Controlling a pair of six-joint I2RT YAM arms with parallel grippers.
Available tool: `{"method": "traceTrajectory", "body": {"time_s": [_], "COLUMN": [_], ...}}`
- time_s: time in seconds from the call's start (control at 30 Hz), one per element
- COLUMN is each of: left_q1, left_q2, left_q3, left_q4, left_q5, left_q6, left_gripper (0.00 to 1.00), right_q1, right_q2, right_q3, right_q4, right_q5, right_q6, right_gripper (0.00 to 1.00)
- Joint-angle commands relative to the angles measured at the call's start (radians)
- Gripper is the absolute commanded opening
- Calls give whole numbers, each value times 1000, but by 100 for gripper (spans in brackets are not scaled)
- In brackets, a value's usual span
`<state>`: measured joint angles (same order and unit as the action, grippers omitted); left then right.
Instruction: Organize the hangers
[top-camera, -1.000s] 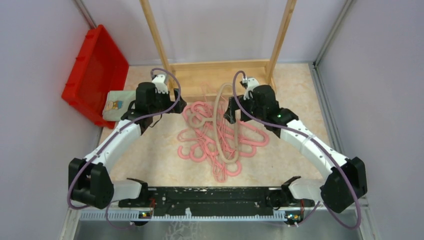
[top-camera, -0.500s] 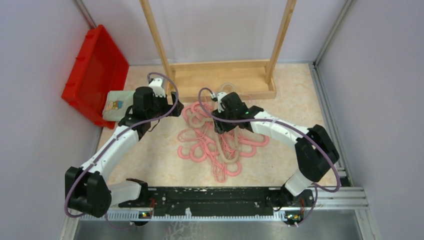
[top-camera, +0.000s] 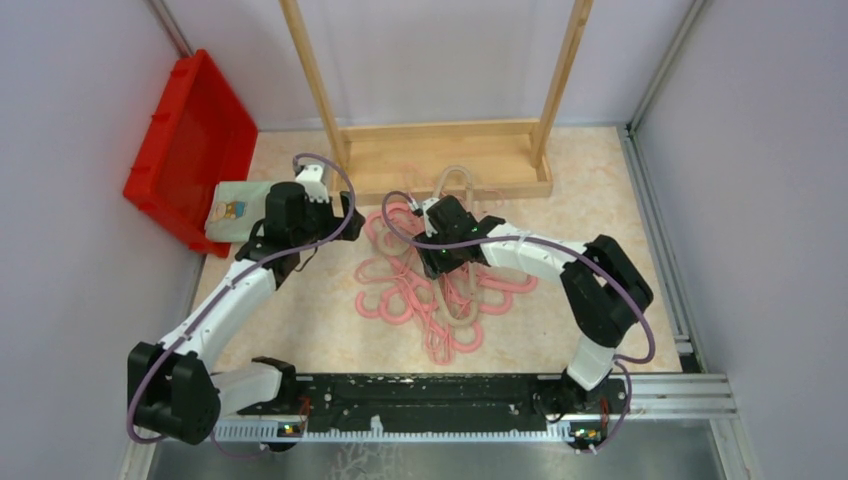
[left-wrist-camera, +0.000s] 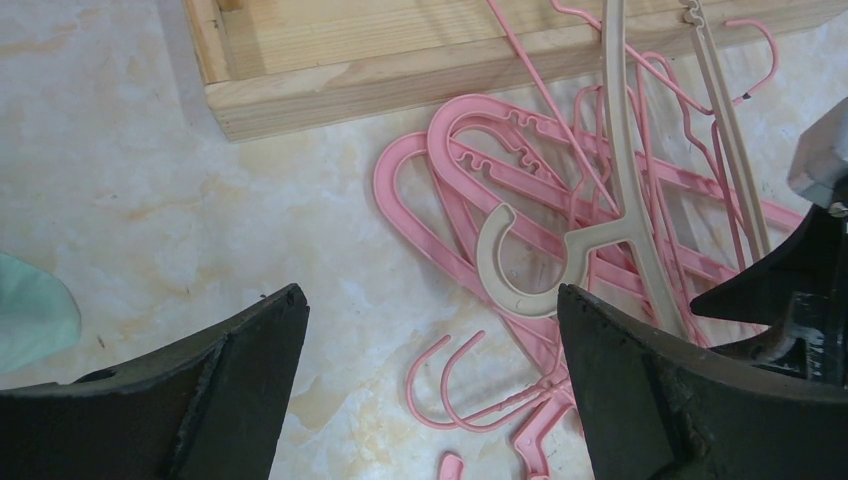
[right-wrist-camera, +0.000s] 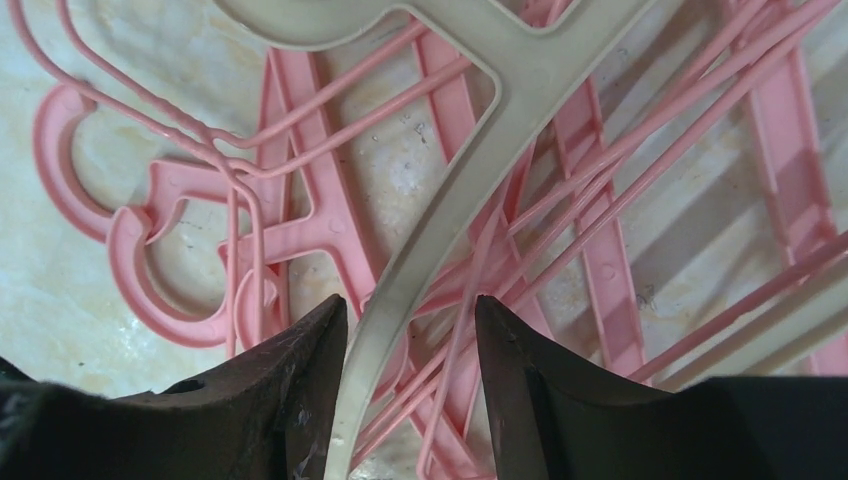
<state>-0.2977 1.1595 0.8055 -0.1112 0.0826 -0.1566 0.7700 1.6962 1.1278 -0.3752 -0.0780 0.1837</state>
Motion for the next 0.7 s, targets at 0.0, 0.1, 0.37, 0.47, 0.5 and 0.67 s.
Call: {"method": "traceTrajectory", "body": {"time_s": [0.0, 0.1, 0.37, 0.47, 0.5, 0.67], "left_q1": [-2, -3, -3, -3, -3, -3], "left_q2": [-35, -46, -65, -75, -80, -96], "left_q3": [-16, -32, -60, -69, -73, -78], "left_q4": [29, 35, 36, 35, 35, 35], "left_q5": [-21, -41, -65, -70, -71, -82], "left_q6": [-1, -3, -15, -19, -19, -19], "left_gripper": [100, 100, 100, 100, 100, 100], "right_q1": [14, 17, 18, 18, 17, 18], "right_q2": [38, 55, 67, 56, 49, -13], "right_q3": [56, 62, 44, 34, 34, 51], "right_q4": [19, 20, 22, 20, 15, -33], "right_q5": [4, 5, 28, 40, 42, 72], "right_q6": [-3, 0, 6, 7, 6, 3], "right_gripper": [51, 51, 39, 34, 32, 27]}}
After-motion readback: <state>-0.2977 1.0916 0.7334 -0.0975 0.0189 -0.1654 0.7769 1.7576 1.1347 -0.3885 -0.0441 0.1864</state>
